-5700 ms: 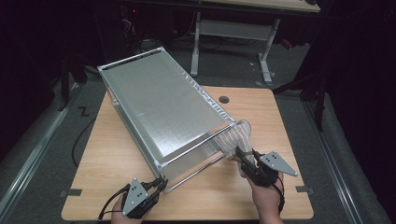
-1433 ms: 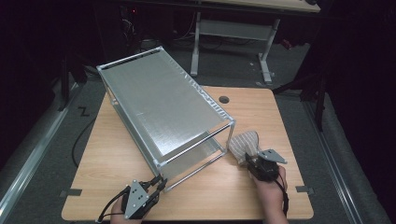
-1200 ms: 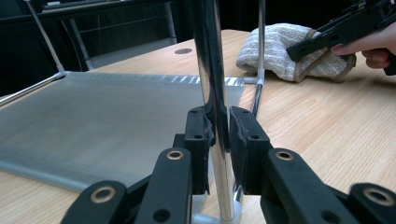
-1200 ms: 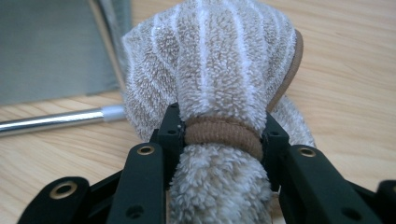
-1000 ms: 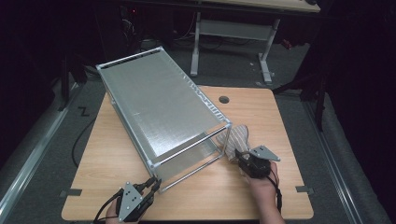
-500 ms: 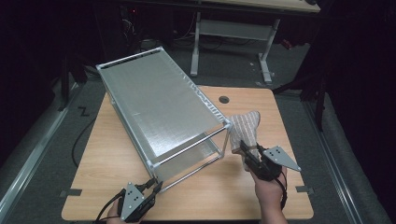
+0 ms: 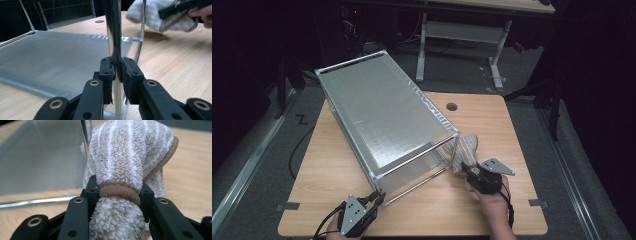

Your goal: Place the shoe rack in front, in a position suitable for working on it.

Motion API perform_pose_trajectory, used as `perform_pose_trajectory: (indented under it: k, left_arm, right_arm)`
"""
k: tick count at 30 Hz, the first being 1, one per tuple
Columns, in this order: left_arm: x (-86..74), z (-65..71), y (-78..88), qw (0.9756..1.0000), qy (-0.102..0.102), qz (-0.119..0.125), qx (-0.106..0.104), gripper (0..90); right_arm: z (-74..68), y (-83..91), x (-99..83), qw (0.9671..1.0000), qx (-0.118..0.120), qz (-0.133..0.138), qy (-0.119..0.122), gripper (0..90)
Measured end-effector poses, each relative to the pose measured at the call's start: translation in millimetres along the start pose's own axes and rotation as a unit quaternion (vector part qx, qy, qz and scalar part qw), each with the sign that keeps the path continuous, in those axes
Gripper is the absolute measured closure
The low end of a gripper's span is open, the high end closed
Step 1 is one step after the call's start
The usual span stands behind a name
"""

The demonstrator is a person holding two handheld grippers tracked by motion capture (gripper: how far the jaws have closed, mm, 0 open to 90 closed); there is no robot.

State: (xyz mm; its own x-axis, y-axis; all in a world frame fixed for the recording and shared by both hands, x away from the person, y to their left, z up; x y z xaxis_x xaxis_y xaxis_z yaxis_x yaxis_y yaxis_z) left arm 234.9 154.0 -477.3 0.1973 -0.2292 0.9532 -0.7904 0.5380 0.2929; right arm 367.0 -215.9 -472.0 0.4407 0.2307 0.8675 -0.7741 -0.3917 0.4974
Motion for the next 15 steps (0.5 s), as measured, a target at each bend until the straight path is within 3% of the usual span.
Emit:
perform_pose_trajectory:
  k: [6, 13, 15]
  left_arm:
    - [2.8, 2.2, -5.1, 0.9999, -0.004, 0.000, -0.012, 78.4]
    - [7.7, 10.1, -17.4, 0.9992, -0.013, 0.001, -0.038, 78.3]
    - [9.4, 12.9, -22.1, 0.9988, -0.015, 0.002, -0.046, 78.3]
  right_arm:
    - [-0.9, -7.6, -15.9, 0.9988, 0.001, -0.049, 0.004, 63.2]
    - [10.4, 17.1, -18.0, 0.9982, -0.052, -0.030, -0.002, 63.0]
    - [18.3, 24.9, -21.8, 0.9970, -0.068, -0.031, -0.017, 62.9]
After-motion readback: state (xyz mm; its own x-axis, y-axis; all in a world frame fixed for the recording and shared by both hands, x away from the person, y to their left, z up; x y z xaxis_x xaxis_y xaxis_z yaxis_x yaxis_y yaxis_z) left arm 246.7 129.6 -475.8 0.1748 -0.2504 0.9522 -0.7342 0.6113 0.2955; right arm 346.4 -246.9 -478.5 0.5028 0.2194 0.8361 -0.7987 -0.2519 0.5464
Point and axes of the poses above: each handheld gripper's, and its own axes: y roughly backward along the jaws, x roughly out of its top, z roughly to its right, the point moved 1 cm from there along -y, roughly forward along the jaws, and after that the axes turned 2 degrees about -x, right-handed, at the moved point
